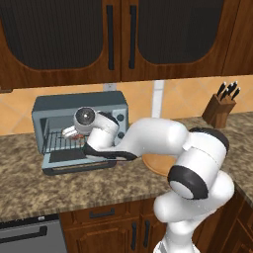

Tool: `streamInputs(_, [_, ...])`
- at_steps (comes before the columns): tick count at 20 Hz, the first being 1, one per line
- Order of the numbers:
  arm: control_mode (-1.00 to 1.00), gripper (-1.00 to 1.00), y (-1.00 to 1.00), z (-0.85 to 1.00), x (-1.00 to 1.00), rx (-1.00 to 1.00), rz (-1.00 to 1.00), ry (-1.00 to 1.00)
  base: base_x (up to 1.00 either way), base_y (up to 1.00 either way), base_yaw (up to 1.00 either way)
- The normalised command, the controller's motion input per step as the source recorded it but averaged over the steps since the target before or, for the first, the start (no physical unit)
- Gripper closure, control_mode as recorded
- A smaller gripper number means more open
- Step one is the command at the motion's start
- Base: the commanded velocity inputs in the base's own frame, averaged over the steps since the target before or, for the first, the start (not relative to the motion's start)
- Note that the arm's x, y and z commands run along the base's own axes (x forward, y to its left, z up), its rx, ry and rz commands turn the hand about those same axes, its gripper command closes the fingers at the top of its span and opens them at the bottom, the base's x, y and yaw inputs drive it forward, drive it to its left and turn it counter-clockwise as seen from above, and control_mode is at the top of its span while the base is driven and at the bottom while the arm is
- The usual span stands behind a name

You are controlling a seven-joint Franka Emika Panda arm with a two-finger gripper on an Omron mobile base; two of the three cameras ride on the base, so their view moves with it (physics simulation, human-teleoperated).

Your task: Pick up the kebab skewer and baguette bread, and place them inside the toaster oven. Close the toaster oven door and start by setting the timer.

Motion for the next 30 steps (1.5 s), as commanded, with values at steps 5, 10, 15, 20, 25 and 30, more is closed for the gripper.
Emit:
streamInputs(5, [-1.00, -1.00, -0.01, 0.00, -0.56, 0.21, -0.19, -0.02, 0.00, 0.00, 0.00])
streamInputs(10, [-1.00, -1.00, -0.02, 0.00, -0.43, 0.20, -0.19, 0.00, 0.00, 0.00, 0.00])
streamInputs(15, [-1.00, -1.00, -0.04, -0.01, -0.16, 0.14, -0.11, 0.00, 0.00, 0.00, 0.00])
streamInputs(20, [-1.00, -1.00, 0.00, 0.00, 0.06, 0.05, -0.07, 0.00, 0.00, 0.00, 0.00])
streamInputs(25, [-1.00, -1.00, 0.00, 0.00, 0.04, 0.01, -0.02, 0.00, 0.00, 0.00, 0.00])
streamInputs(30, [-1.00, -1.00, 0.00, -0.17, -0.04, 0.00, 0.00, 0.00, 0.00, 0.00, 0.00])
